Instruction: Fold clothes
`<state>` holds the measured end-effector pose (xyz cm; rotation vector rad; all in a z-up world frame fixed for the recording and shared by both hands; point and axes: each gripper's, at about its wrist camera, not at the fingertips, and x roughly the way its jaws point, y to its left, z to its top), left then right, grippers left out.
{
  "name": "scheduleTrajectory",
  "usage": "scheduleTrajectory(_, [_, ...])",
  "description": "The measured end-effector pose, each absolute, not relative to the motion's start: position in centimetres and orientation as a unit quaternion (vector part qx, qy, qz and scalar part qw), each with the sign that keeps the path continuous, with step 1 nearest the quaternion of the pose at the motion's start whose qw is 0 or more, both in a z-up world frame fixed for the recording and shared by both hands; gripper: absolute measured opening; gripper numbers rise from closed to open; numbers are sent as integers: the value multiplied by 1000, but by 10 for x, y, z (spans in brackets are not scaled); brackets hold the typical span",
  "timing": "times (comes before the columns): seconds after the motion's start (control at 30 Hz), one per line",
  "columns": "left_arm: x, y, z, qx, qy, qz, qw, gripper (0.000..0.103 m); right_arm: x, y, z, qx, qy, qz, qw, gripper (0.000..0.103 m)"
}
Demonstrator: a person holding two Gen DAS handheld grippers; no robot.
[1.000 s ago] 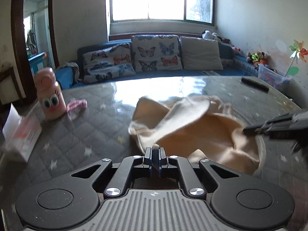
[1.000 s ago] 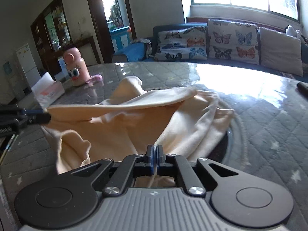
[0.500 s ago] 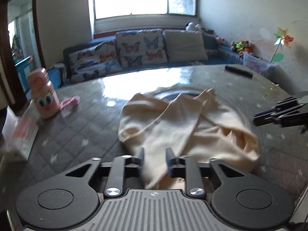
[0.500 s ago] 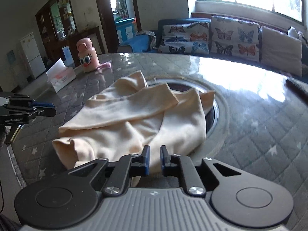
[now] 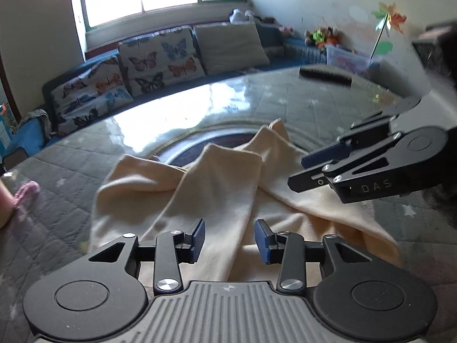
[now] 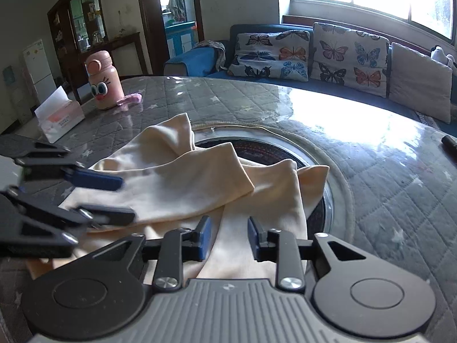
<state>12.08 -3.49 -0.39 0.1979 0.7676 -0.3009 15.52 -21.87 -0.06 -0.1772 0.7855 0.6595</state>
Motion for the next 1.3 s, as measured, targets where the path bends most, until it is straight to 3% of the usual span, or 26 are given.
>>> scheduleTrajectory(0.17, [135, -41, -25, 119, 391, -140, 902, 38, 168, -211, -9, -85, 382, 316, 864, 35])
scheduleTrajectory(0.2, [137, -38, -28, 117, 395, -135, 901, 27, 170, -209, -10, -88, 383, 316, 864, 36])
scheduleTrajectory(0.23, [138, -34, -28, 111, 393, -135, 903, 24, 172, -207, -12, -90, 383, 316, 863, 36])
scheduleTrajectory(0.27, [137, -29, -26, 106, 390, -130, 905, 9, 174, -205, -14, -91, 385, 317, 862, 36])
scheduleTrajectory(0.33, [136, -21, -22, 98, 385, -120, 910, 5, 175, -201, -17, -92, 387, 318, 861, 37])
scheduleTrajectory(0.6, [118, 39, 26, 53, 313, -17, 948, 4, 173, -182, -30, -128, 380, 307, 863, 39])
scheduleTrajectory(0.7, [106, 73, 39, 23, 300, 33, 953, 4, 171, -178, -32, -142, 370, 299, 868, 34])
scheduleTrajectory(0.77, [96, 95, 42, 6, 297, 68, 952, 4, 171, -178, -31, -144, 365, 292, 872, 15])
scheduleTrajectory(0.83, [84, 119, 40, -12, 301, 103, 948, 4, 171, -181, -29, -141, 362, 285, 876, 4])
scheduleTrajectory(1.03, [47, 166, 15, -48, 338, 177, 923, 4, 168, -214, -12, -111, 348, 253, 896, 2])
scheduleTrajectory(1.3, [14, 172, 4, -56, 349, 181, 917, 4, 137, -296, 16, -61, 324, 172, 928, 2])
